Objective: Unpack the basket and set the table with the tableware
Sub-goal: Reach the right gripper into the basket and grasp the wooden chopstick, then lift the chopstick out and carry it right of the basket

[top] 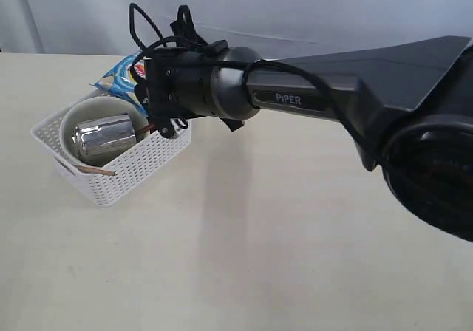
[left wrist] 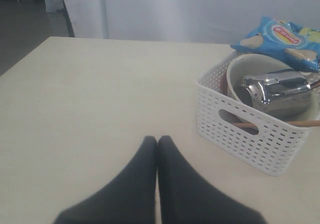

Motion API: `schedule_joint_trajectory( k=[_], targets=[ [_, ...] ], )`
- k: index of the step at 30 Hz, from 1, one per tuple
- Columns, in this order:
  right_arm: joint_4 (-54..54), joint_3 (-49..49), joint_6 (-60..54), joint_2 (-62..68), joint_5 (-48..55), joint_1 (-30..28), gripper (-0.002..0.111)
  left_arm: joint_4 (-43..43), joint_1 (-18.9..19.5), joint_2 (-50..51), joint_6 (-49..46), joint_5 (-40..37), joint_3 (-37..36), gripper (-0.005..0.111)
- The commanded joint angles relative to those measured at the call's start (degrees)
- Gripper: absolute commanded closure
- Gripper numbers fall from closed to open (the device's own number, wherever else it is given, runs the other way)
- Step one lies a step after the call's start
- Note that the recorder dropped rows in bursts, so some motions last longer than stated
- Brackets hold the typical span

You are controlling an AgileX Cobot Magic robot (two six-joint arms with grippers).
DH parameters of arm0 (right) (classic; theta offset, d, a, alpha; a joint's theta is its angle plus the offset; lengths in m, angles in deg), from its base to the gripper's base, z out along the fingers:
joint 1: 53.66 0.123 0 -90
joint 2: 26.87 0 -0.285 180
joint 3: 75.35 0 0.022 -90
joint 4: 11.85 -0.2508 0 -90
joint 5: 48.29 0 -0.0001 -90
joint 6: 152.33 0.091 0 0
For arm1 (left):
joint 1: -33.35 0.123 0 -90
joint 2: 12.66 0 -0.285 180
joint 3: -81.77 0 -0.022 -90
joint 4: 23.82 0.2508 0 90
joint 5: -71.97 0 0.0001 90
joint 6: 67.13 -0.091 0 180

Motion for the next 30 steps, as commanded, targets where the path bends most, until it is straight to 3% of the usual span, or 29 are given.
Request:
schedule_joint_trajectory(
  k=[1,30],
  targets=[
    [2.5,0.3,-0.1,-0.3,2.8,-0.1,0.109,-0.5,0.0,0.3,-0.2,0.5,0.3,0.107],
    [4.7,0.3,-1.4,-3.7,10.1,0.0,0.109,-0.5,0.0,0.3,-0.2,0.5,0.3,0.107]
  ],
)
